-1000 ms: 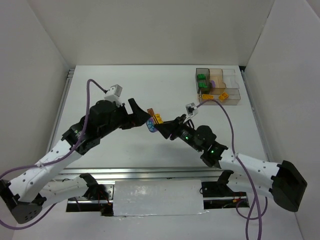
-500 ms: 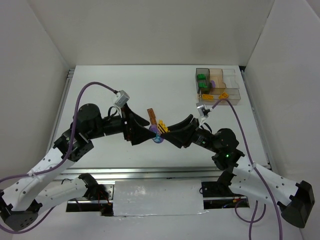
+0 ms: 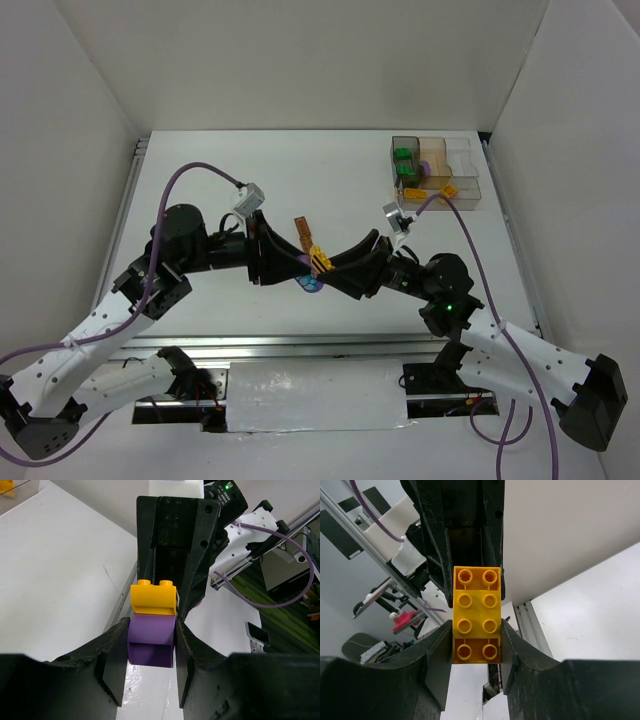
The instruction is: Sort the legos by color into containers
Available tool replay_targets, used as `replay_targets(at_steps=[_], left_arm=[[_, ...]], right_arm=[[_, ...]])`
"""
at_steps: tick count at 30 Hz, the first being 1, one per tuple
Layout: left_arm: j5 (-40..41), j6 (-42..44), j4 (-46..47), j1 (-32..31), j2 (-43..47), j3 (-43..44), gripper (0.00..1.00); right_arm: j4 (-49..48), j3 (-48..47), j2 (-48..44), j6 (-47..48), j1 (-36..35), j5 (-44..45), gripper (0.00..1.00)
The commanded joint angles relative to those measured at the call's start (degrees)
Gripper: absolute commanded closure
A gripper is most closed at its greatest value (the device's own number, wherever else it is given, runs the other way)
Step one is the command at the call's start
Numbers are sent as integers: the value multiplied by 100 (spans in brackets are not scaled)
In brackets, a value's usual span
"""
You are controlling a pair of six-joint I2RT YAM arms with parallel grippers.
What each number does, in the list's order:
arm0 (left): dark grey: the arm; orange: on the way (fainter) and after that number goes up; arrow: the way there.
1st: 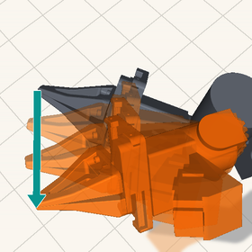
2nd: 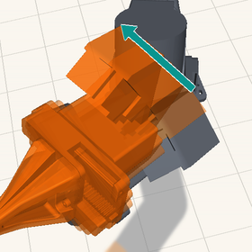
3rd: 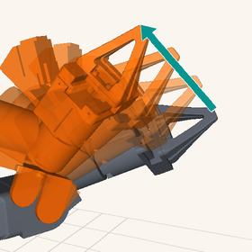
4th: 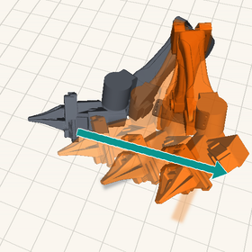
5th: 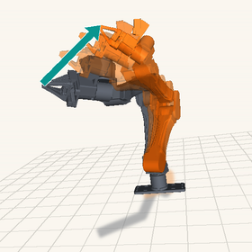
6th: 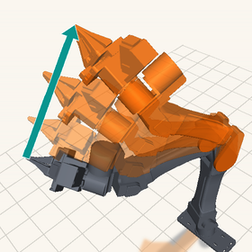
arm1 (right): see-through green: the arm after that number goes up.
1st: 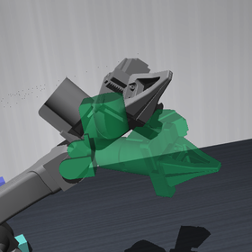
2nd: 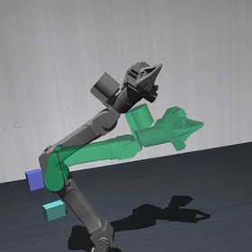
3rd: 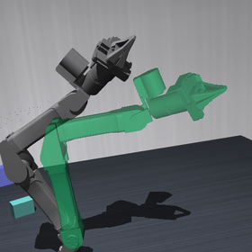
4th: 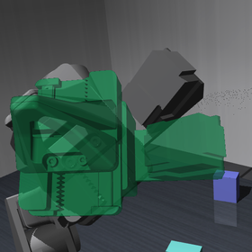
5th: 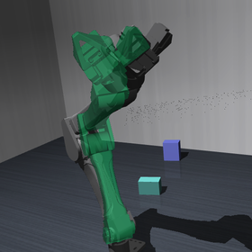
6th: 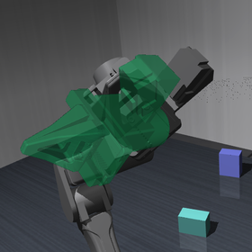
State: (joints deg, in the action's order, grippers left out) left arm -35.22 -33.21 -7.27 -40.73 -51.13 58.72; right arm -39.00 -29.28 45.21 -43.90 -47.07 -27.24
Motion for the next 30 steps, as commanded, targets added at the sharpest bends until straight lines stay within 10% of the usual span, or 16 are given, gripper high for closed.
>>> replay_targets(at_steps=[1,2,5,7,12,19,23,30], left_arm=[[-327,78,190,-58,-90,35,100],[-353,95,217,-58,-81,17,100],[-398,148,253,-67,15,-45,100],[-459,280,130,-58,-10,8,100],[-784,525,-99,-58,-177,148,100],[-697,561,-178,-58,-107,166,100],[-758,597,-231,-67,-134,219,100],[-969,632,-47,-58,33,149,100]], right_arm=[[-345,-315,58,4,5,79,100],[-327,-333,49,30,5,70,99],[-170,-403,-21,188,5,-96,34],[267,-569,-143,433,5,-176,19],[1561,-1281,-118,1050,22,-649,23],[2221,-1485,-65,1278,22,-1301,52],[2678,-1405,-179,1568,22,-1144,26],[2942,-1195,-381,1692,22,-196,11]])
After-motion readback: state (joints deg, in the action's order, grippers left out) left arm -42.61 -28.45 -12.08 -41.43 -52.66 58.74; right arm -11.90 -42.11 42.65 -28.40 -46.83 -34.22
